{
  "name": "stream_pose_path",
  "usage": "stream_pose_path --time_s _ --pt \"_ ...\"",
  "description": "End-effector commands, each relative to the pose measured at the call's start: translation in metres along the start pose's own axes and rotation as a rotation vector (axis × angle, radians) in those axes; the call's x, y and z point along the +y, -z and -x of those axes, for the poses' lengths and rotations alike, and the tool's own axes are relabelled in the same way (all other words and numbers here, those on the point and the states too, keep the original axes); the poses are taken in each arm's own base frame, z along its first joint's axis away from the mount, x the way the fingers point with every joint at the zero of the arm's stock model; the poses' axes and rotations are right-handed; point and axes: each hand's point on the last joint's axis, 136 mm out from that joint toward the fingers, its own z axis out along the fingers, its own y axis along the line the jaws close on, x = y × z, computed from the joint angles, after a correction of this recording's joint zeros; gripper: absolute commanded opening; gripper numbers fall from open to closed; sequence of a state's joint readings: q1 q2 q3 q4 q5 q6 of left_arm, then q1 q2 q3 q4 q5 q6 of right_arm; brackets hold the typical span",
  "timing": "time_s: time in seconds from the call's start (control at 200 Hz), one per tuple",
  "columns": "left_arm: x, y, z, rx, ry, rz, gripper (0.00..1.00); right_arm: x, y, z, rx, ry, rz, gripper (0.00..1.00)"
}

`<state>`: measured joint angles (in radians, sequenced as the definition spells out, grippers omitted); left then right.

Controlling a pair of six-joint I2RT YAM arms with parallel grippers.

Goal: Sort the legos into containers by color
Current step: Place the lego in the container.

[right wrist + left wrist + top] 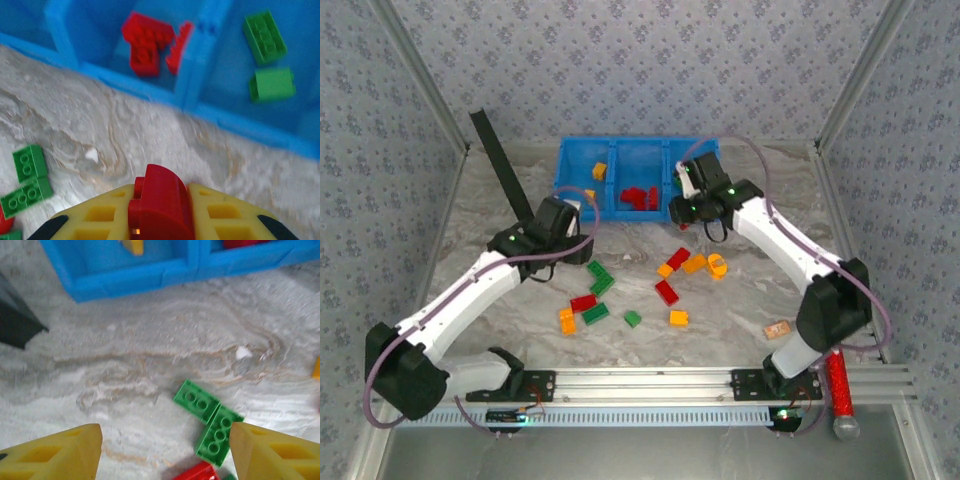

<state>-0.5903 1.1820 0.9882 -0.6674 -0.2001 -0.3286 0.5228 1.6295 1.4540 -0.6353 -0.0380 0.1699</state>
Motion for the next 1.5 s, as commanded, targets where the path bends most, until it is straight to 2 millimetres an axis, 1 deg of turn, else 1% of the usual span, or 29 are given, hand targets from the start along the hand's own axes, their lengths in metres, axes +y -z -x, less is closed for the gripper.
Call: stream_pose_path --time_s 0.0,0.095,0.17,0.245,0.335,0.35,0.43,0.555,0.73,0.845,0.935,1.04,1.134,1.264,1.349,1.494 --pt "0.013 0.006 -0.024 0.035 0.074 0.039 0.69 0.017 -0.012 0.026 -0.003 0.122 0.001 0.21" --pt "0.018 0.011 -0.041 0.044 0.129 0.031 0.69 0.025 -0.03 0.053 -0.018 0.17 -0.003 0.21" --pt "0.02 0.017 -0.053 0.048 0.169 0.019 0.7 0.032 -0.048 0.069 -0.022 0.198 0.004 0.21" --pt "0.022 0.02 -0.067 0.062 0.208 0.005 0.71 0.036 -0.07 0.08 -0.015 0.219 0.005 0.21" --pt "0.023 0.017 -0.087 0.1 0.238 -0.004 0.72 0.04 -0.096 0.088 -0.008 0.233 0.009 0.21" --pt "0.024 0.016 -0.09 0.108 0.241 0.0 0.72 0.041 -0.103 0.086 0.0 0.236 0.009 0.21" --pt "0.028 0.013 -0.105 0.153 0.262 0.019 0.72 0.041 -0.123 0.09 0.007 0.232 0.0 0.21" --pt "0.027 0.01 -0.119 0.183 0.303 0.014 0.73 0.037 -0.154 0.088 0.022 0.212 -0.013 0.22" --pt "0.019 0.001 -0.142 0.231 0.36 -0.017 0.73 0.035 -0.183 0.081 0.021 0.171 -0.021 0.22" --pt "0.016 -0.004 -0.158 0.26 0.365 -0.008 0.74 0.032 -0.191 0.081 0.029 0.167 -0.02 0.25" --pt "0.012 -0.008 -0.165 0.271 0.372 -0.012 0.74 0.03 -0.194 0.082 0.03 0.167 -0.021 0.29" --pt "0.011 -0.012 -0.171 0.28 0.376 0.001 0.74 0.027 -0.195 0.082 0.029 0.164 -0.021 0.33" --pt "0.01 -0.014 -0.172 0.276 0.384 0.004 0.74 0.026 -0.193 0.083 0.029 0.161 -0.019 0.36" --pt "0.009 -0.019 -0.175 0.284 0.391 0.007 0.73 0.029 -0.185 0.089 0.014 0.167 -0.013 0.45" --pt "0.009 -0.021 -0.179 0.295 0.39 0.015 0.72 0.029 -0.175 0.096 -0.005 0.169 -0.015 0.5" --pt "0.009 -0.026 -0.184 0.296 0.4 0.023 0.71 0.033 -0.154 0.109 -0.039 0.177 -0.008 0.55"
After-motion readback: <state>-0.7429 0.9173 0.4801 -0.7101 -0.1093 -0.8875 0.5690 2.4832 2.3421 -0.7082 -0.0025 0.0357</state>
